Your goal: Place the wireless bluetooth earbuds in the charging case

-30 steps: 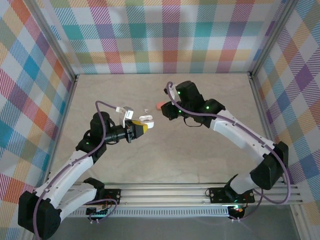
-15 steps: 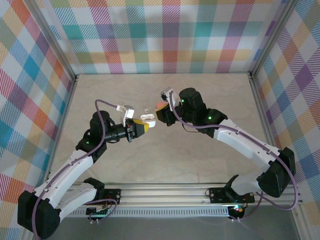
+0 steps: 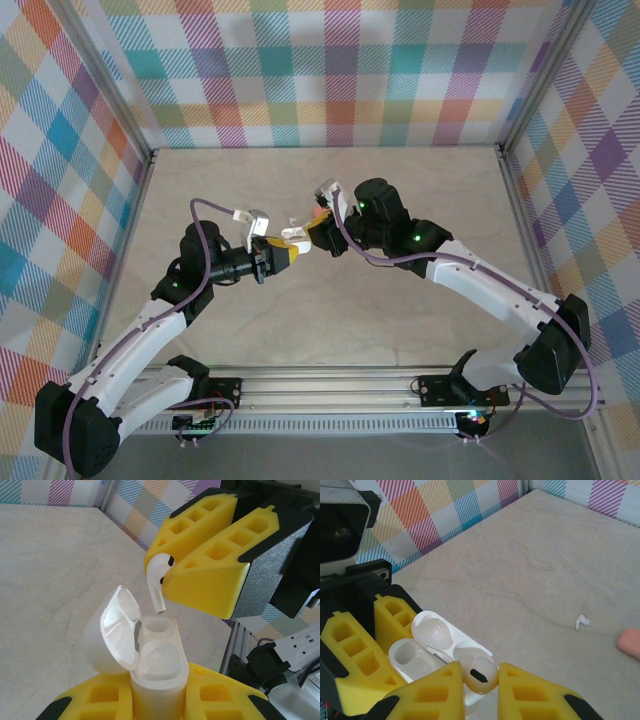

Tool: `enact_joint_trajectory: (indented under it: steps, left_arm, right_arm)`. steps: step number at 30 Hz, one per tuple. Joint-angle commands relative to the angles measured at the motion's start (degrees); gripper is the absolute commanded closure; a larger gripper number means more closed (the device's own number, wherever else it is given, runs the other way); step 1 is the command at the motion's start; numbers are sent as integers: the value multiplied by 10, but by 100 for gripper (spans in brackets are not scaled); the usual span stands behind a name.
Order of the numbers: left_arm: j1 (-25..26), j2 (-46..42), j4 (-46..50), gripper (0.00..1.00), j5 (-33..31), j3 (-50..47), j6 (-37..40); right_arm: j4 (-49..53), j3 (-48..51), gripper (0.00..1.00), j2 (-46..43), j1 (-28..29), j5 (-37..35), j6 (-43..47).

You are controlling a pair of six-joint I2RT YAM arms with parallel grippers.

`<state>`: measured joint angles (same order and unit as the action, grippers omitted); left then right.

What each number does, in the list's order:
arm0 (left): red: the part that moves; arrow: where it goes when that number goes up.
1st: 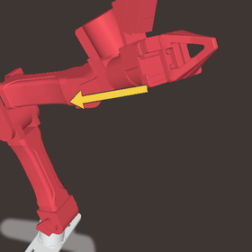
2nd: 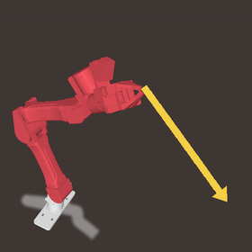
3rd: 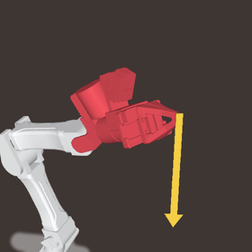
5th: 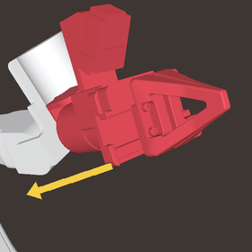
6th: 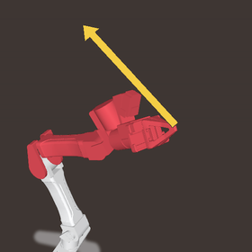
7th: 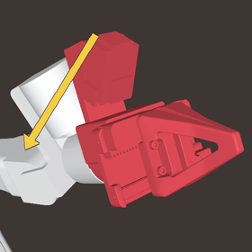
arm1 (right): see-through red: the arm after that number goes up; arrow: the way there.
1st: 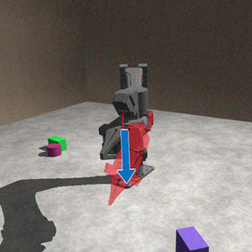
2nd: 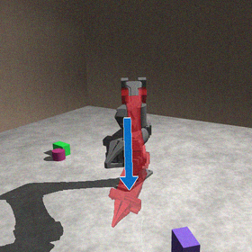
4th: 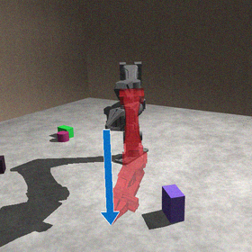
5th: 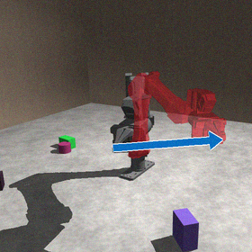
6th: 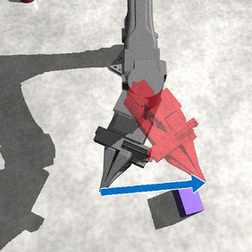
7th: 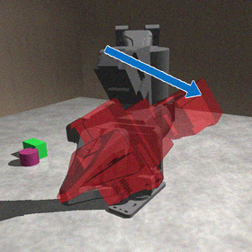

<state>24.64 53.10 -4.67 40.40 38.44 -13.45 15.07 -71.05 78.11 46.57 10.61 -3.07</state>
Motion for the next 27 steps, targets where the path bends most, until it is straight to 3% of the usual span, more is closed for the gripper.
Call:
enact_joint_trajectory:
  steps: [1,16,27]
  left_arm:
    - [5,1,-12,100,-2,20,14]
    - [6,1,-28,100,-18,14,11]
    - [6,-12,-32,100,-38,9,14]
  right_arm:
    - [-3,-17,81,8,5,17,21]
    - [29,-30,80,33,6,79,39]
    - [42,-35,71,48,6,149,7]
